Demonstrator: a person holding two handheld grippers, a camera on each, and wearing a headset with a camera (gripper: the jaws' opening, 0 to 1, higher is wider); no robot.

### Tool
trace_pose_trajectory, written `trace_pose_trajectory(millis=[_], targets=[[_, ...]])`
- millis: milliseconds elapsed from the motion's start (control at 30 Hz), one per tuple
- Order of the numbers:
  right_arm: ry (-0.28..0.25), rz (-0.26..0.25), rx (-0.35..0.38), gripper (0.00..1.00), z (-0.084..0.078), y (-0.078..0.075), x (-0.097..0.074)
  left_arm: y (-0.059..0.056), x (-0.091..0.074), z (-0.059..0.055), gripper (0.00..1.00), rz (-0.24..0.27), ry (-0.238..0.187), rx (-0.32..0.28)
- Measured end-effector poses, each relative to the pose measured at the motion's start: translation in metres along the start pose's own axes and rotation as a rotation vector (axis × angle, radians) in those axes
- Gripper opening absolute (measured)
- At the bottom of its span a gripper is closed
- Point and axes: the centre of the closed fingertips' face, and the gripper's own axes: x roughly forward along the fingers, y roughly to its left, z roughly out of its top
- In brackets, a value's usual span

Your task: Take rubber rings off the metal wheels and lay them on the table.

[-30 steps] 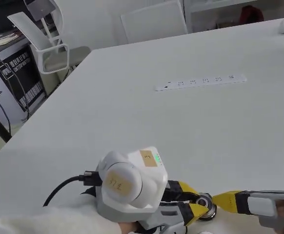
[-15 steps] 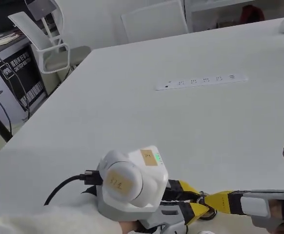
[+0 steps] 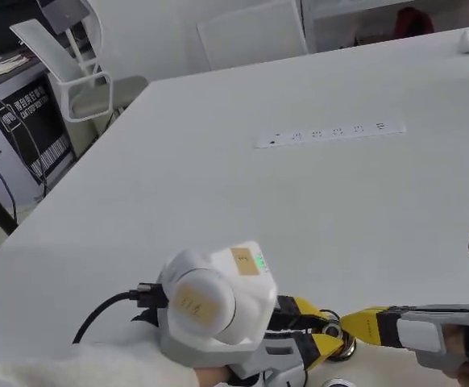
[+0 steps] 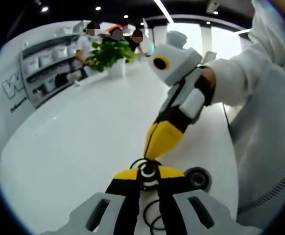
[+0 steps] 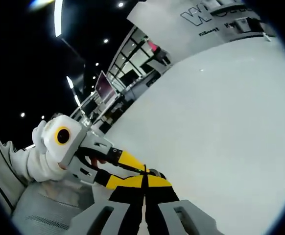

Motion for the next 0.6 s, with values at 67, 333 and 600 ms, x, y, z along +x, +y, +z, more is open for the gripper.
trace_pose_trajectory(millis=[67,333,600], targets=[[0.038,-0.052,-0.06,0.0,-0.007,-0.01,0.0,-0.001,0.0,0.001,0.14,0.003,0.012,0.013],[-0.004,-0.026,-0.04,0.0,0.004,-0.006,-0.014,-0.004,-0.01,0.005,0.2,-0.031,0.038,0.036],[-0.029,-0.045,-0.051,0.0,0.011,-0.005,-0.026,-0.008,-0.037,0.02,0.29,-0.04,0.038,0.092]])
